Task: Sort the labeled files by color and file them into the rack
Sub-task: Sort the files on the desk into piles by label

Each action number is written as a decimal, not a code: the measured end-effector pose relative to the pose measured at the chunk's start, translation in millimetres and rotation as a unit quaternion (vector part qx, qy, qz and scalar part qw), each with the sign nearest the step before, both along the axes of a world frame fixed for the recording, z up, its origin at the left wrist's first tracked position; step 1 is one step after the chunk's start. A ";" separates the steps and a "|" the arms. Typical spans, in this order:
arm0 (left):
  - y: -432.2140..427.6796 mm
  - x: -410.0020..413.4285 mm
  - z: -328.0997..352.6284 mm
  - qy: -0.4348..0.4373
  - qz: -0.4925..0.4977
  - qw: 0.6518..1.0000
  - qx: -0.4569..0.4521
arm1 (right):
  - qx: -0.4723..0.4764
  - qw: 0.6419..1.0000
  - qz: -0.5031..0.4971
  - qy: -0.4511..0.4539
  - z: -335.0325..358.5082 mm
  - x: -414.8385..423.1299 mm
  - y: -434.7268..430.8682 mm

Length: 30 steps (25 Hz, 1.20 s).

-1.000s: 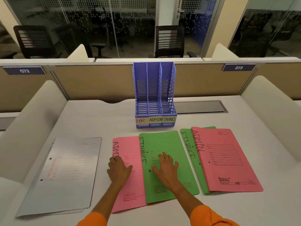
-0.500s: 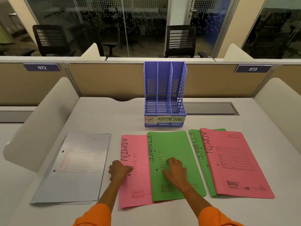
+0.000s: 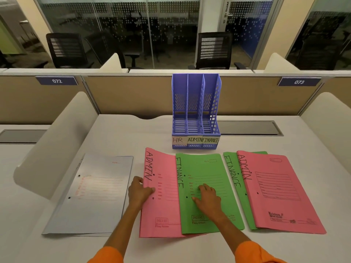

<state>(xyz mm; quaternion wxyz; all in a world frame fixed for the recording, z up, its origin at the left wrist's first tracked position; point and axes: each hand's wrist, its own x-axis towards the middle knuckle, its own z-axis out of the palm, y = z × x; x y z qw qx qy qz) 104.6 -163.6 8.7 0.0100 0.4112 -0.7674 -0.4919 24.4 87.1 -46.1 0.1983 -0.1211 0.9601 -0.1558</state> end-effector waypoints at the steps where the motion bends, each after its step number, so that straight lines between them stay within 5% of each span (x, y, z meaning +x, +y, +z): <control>1: -4.2 0.6 9.0 0.000 -0.003 1.000 -0.025 | -0.002 1.000 -0.001 -0.002 0.0 -0.3 0.1; 10: -36.9 14.9 103.5 0.063 0.005 0.988 -0.138 | -0.023 0.999 -0.044 0.007 4.7 1.0 -8.1; 12: -39.3 18.4 121.0 0.080 0.019 0.989 -0.124 | -0.104 0.993 -0.057 0.008 12.7 1.4 -17.9; 14: -36.2 20.2 129.5 0.106 0.029 0.992 -0.068 | -0.272 0.952 -0.095 -0.102 23.9 0.8 -29.2; 16: -26.6 19.0 129.8 0.134 0.035 0.990 0.006 | -0.417 0.867 -0.158 -0.224 34.9 -2.1 -34.7; 19: -4.1 12.9 117.7 0.157 0.026 0.985 0.067 | -0.494 0.807 -0.219 -0.237 42.9 -16.5 -24.0; 30: 112.3 -46.8 54.1 0.120 -0.062 0.983 0.122 | -0.440 0.830 -0.325 -0.113 58.6 -58.1 110.5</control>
